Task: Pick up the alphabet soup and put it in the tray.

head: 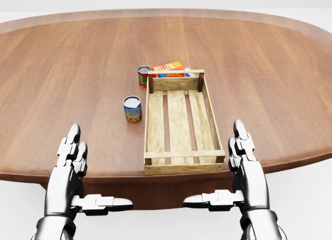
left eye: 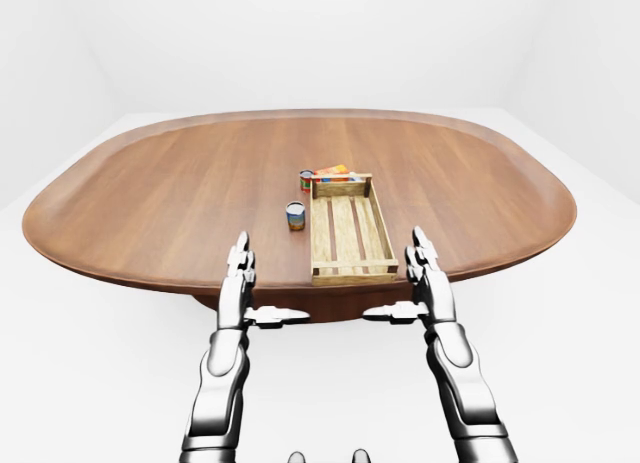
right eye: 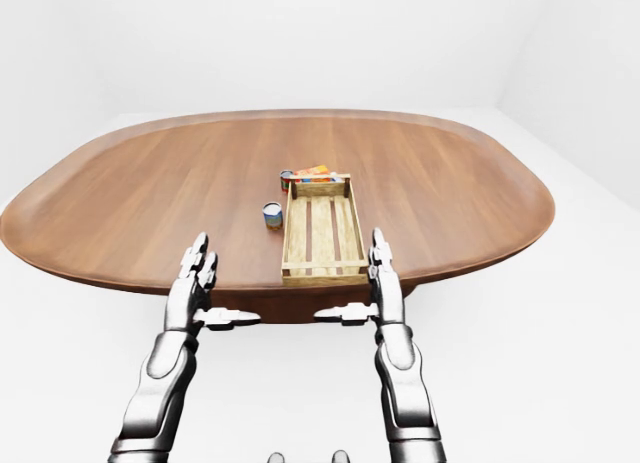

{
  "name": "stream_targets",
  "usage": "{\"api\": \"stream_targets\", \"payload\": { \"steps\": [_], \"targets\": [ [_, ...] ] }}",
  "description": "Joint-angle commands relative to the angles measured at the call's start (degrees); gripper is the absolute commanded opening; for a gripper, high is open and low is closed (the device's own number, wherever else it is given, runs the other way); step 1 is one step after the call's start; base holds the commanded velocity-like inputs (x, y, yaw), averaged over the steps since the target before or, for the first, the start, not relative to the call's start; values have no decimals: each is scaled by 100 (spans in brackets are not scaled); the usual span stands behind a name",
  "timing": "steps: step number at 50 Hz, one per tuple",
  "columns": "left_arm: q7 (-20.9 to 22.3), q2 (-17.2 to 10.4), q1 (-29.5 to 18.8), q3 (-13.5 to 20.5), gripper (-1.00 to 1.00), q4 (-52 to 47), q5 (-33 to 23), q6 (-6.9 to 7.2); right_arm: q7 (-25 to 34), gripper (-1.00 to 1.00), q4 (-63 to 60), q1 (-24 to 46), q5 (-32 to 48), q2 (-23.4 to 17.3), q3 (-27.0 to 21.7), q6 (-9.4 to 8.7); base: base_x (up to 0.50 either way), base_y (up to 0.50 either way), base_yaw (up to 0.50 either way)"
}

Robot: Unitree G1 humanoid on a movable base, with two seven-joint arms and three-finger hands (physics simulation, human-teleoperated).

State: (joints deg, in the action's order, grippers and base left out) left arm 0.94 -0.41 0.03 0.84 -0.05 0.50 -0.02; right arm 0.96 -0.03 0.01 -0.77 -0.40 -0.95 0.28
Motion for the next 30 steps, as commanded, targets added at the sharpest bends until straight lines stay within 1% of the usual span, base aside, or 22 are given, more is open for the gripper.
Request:
{"api": "stream_targets", "payload": {
  "steps": [1,2,3,4,5,7,10,11,12,13,14,15,18,21,22,23,24,27,30],
  "targets": [
    [164,-68,-1,159,100,-27,132,13,147,100,-24,0,-150,-63,-156,67,0,0,0],
    [162,-67,6,159,100,-69,141,43,150,100,-40,-3,-162,-64,-159,54,0,0,0],
    [165,-64,8,161,100,-66,151,25,158,100,-71,-16,-175,-63,-157,49,0,0,0],
    [170,-65,14,157,100,-99,157,48,169,100,-95,-24,-191,-62,-155,45,0,0,0],
    [181,-68,22,155,100,-118,163,45,182,100,-136,-33,-224,-64,-166,21,0,0,0],
    [202,-71,58,152,100,-218,178,92,189,100,-262,-64,-242,-70,-169,-41,0,0,0],
    [235,-69,116,157,100,-454,220,218,185,100,-553,-158,-265,-72,-190,-156,0,0,0],
    [240,-72,141,173,100,-585,247,292,191,100,-727,-222,-275,-74,-193,-241,0,0,0],
    [249,-72,158,186,100,-689,277,349,188,100,-823,-254,-274,-75,-204,-289,0,0,0],
    [255,-89,215,217,100,-1014,321,502,188,100,-1110,-342,-310,-89,-250,-411,0,0,0],
    [274,-94,253,241,100,-1190,358,502,197,100,-1306,-403,-328,-97,-289,-490,0,0,0],
    [278,-91,269,259,100,-1249,367,502,200,100,-1403,-430,-356,-90,-325,-528,0,0,0],
    [286,-105,304,345,100,-1606,446,502,221,100,-1801,-559,-394,-104,-440,-528,0,0,0],
    [307,-150,296,551,100,-1975,606,502,266,100,-2307,-717,-508,-113,-675,-528,0,0,0],
    [321,-166,281,609,100,-1989,636,502,286,100,-2382,-741,-532,-111,-745,-528,0,0,0],
    [381,-143,307,656,100,-1658,646,502,293,100,-2459,-769,-554,-105,-821,-528,0,0,0],
    [398,-152,300,684,100,-1557,663,502,322,100,-2511,-789,-565,-102,-869,-528,0,0,0],
    [393,-230,252,865,100,-1697,807,502,320,100,-2741,-841,-749,-67,-1165,-528,0,0,0],
    [403,-290,226,1050,100,-1843,928,502,367,100,-2822,-880,-798,-71,-1335,-528,0,0,0]
  ]
}}
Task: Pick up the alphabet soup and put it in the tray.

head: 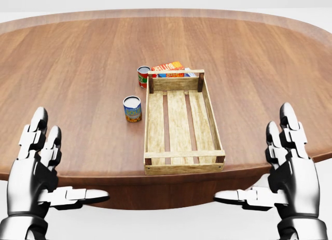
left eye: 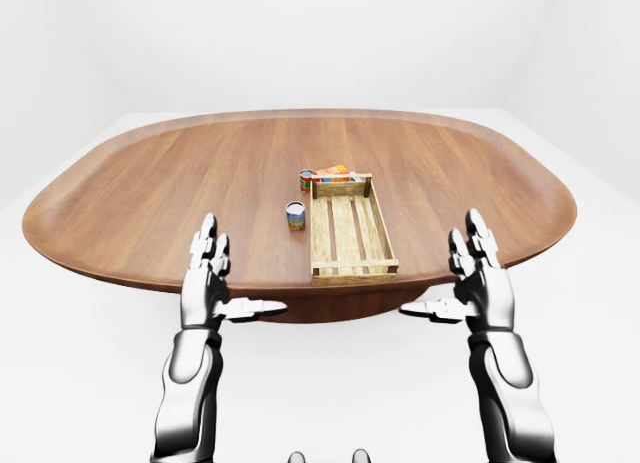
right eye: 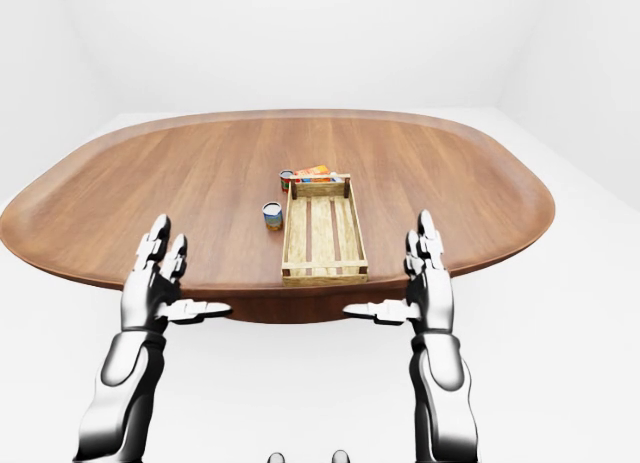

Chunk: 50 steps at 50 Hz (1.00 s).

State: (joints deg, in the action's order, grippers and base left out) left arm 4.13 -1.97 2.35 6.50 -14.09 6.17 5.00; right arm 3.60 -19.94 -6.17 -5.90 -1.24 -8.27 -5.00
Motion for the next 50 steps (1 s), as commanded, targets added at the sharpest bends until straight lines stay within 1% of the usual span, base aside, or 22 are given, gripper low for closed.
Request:
{"api": "stream_targets", "payload": {
  "steps": [1,7,15,19,27,44,48,50],
  "targets": [
    [71,-172,-32,573,100,-529,417,0,100,100,-915,-291,-320,23,-688,0,0,0,0],
    [91,-246,-115,789,100,-549,541,0,137,100,-1325,-367,-432,72,-936,0,0,0,0],
    [83,-303,-154,905,100,-546,585,0,197,100,-1543,-407,-509,129,-1170,0,0,0,0],
    [74,-332,-203,947,100,-445,614,0,199,100,-1529,-391,-476,144,-1140,0,0,0,0],
    [63,-339,-209,916,100,-415,585,0,219,100,-1503,-373,-480,141,-1068,0,0,0,0],
    [75,-325,-193,895,100,-336,563,0,244,100,-1459,-379,-463,128,-1024,0,0,-49,0],
    [73,-329,-173,907,100,-453,591,0,236,100,-1470,-373,-445,125,-1023,0,0,-44,0],
    [82,-324,-170,911,100,-425,584,0,244,100,-1370,-347,-168,59,-882,0,0,0,0]
  ]
}}
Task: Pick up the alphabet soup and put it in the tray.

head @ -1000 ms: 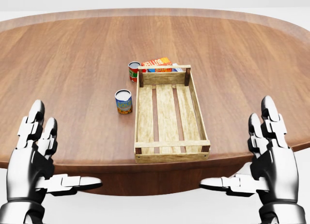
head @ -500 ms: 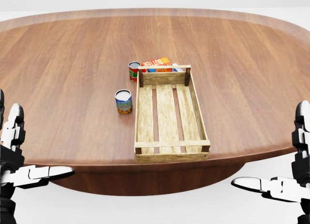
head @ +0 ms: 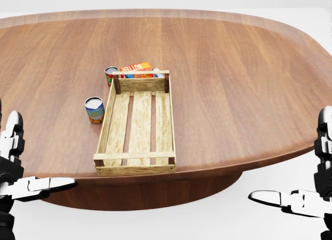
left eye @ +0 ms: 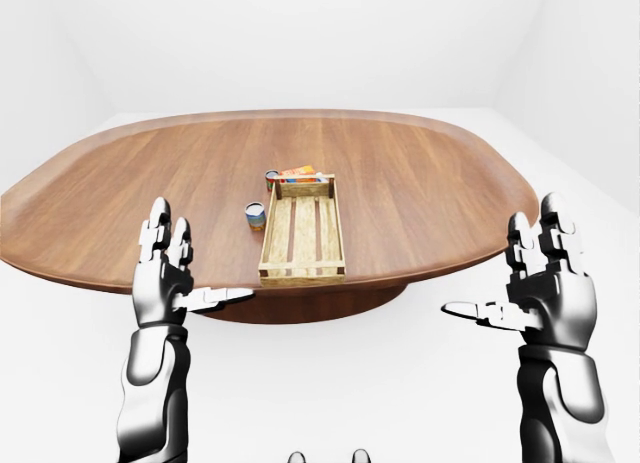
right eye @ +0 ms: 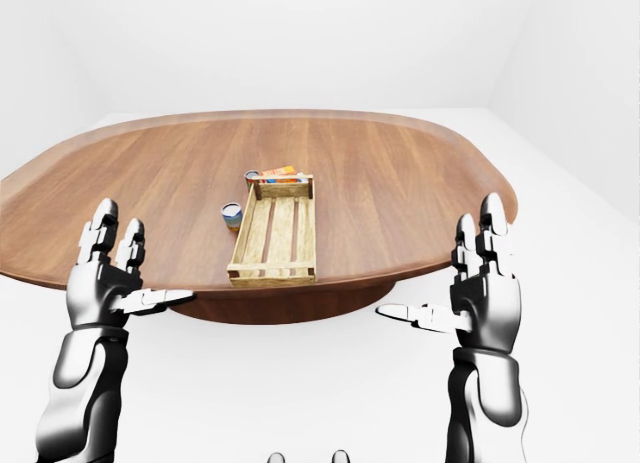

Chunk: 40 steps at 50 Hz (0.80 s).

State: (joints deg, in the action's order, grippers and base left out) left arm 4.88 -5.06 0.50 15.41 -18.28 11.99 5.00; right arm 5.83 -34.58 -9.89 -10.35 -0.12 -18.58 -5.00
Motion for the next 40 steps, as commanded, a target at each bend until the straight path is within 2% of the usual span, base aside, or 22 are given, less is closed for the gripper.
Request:
{"api": "stream_targets", "payload": {
  "steps": [1,6,29,40],
  "targets": [
    [8,-9,18,15,100,7,-4,0,-2,100,121,58,228,-10,131,0,0,0,0],
    [16,-9,37,25,100,-52,3,0,85,100,82,29,349,-53,249,0,0,0,0],
    [24,-10,38,58,100,-79,15,0,47,100,162,57,495,-28,310,0,50,-13,0],
    [17,-14,35,59,100,-102,5,0,67,100,151,51,534,-26,355,0,50,-1,0]
  ]
}}
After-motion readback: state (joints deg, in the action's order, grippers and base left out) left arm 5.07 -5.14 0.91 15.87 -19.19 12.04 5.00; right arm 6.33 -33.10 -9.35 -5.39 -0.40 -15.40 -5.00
